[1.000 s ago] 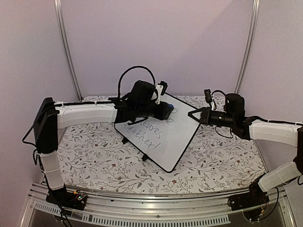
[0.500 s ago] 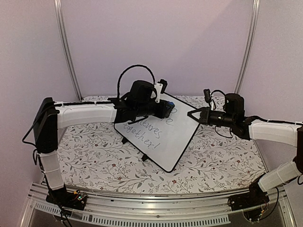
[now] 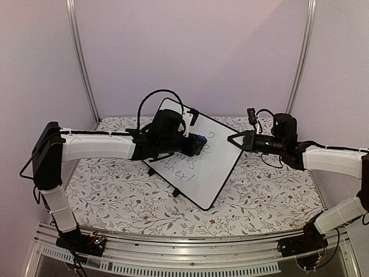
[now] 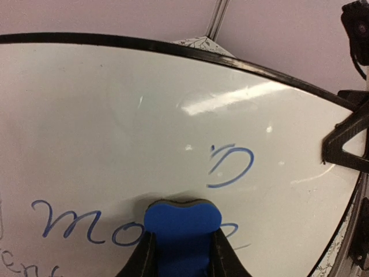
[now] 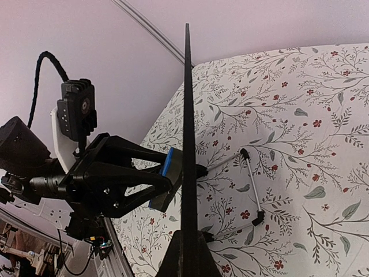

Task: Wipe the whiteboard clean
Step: Erase the center of the whiteboard.

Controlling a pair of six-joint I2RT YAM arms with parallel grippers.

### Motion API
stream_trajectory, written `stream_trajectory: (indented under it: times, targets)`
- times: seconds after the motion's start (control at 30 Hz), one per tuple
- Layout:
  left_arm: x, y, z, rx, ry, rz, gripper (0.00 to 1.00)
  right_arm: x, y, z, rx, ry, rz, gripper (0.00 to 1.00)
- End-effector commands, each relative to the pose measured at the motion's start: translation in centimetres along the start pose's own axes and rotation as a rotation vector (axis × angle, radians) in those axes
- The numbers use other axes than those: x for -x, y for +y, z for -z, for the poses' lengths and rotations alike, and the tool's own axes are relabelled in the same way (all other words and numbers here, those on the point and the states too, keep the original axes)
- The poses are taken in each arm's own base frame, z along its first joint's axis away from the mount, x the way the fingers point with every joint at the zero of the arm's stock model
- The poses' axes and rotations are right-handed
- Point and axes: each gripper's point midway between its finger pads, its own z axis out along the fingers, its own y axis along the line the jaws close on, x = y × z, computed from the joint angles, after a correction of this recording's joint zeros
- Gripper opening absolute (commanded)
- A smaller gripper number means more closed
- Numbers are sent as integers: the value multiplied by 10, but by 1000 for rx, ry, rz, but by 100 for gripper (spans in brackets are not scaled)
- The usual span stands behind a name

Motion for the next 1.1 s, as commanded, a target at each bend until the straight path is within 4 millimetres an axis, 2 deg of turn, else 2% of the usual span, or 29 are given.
stream_trajectory:
  times: [0.0,0.1,0.37,0.5,0.67,1.07]
  targets:
    - [-68,14,-11,52,202,-11,0,-73,34,-12,172,262,82,0]
    - [-56,9,-16,37,180,-16,0,-72,35,-14,176,265,81,0]
    - [-7,-8,-33,8,95,-65,0,-73,35,-17,180,271,82,0]
    - [6,-11,-39,12,79,-81,0,-74,35,-17,179,274,81,0]
    - [-4,-8,-39,17,96,-74,0,-76,33,-17,175,277,79,0]
    - [-56,0,-12,23,183,-42,0,-79,32,-18,177,279,78,0]
